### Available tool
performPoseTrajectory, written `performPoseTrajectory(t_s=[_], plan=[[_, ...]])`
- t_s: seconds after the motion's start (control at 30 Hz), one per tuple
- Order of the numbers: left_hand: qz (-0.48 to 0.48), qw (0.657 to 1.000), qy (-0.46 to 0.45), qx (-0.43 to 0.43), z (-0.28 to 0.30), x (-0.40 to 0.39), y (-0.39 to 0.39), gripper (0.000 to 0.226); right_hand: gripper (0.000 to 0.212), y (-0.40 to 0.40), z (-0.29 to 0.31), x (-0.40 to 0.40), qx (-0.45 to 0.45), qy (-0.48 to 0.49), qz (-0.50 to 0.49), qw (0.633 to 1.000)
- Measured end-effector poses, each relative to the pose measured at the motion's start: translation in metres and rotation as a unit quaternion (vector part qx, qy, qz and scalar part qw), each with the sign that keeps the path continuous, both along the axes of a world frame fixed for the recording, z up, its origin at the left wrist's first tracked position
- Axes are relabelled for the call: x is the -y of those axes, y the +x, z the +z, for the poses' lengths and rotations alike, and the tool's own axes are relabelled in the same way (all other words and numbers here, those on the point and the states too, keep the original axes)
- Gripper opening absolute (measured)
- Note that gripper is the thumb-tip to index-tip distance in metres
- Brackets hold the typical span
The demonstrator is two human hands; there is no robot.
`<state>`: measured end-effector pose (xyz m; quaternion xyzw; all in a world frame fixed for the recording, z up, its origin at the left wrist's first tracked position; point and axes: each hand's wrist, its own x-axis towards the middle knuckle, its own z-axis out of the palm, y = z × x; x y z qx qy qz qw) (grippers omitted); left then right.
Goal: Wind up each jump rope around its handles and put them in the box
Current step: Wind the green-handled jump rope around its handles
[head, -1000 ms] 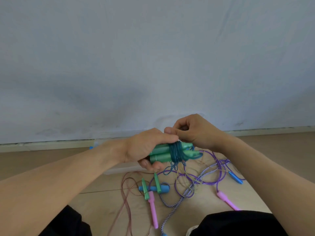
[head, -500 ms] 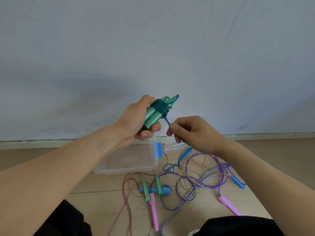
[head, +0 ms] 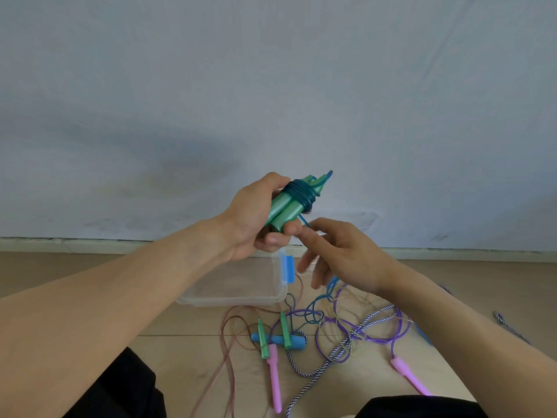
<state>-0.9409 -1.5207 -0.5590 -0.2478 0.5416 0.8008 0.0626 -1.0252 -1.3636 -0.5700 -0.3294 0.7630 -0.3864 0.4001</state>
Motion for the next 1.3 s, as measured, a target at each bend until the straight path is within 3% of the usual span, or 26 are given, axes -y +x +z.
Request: performPoseTrajectory(t_s=[0.13,0.27,0.5,0.63,0.73,0.83,0.97,1.13,1.2,1.3], plan=[[-0.048,0.998,0.048,-0.006,0.002,0.000,0.001,0.040,0.019,-0.001,0.000,0.001,0.033,-0.112,-0.029,0.993],[-0.047,0.992,0.109,-0.038,0.008,0.002,0.000,0.041,0.029,-0.003,0.003,0.001,0.036,-0.152,-0.082,0.984],[-0.067,0.987,0.142,-0.047,0.008,-0.012,0.004,0.040,0.033,0.002,0.000,0.008,0.026,-0.048,-0.073,0.996],[-0.049,0.999,-0.013,0.008,0.005,-0.007,0.002,0.041,0.035,0.000,0.006,0.008,0.017,-0.019,-0.090,0.996],[-0.003,0.988,-0.155,-0.010,0.007,-0.009,-0.001,0.045,0.035,0.002,0.009,0.008,0.072,-0.020,-0.112,0.991],[0.075,0.969,-0.235,-0.018,0.003,-0.009,-0.006,0.038,0.033,0.010,0.011,0.009,0.120,-0.036,-0.115,0.986],[0.095,0.954,-0.286,0.005,-0.006,0.002,-0.009,0.035,0.029,0.015,0.014,0.008,0.071,-0.033,-0.079,0.994],[0.020,0.926,-0.376,0.027,-0.015,-0.001,-0.008,0.046,0.026,0.008,0.022,0.002,0.044,-0.016,-0.015,0.999],[-0.034,0.927,-0.365,0.078,-0.016,-0.001,-0.007,0.056,0.027,0.003,0.026,-0.002,0.047,-0.005,0.002,0.999],[-0.154,0.903,-0.365,0.166,-0.013,-0.003,-0.003,0.074,0.029,-0.003,0.024,-0.009,0.088,0.021,0.003,0.996]])
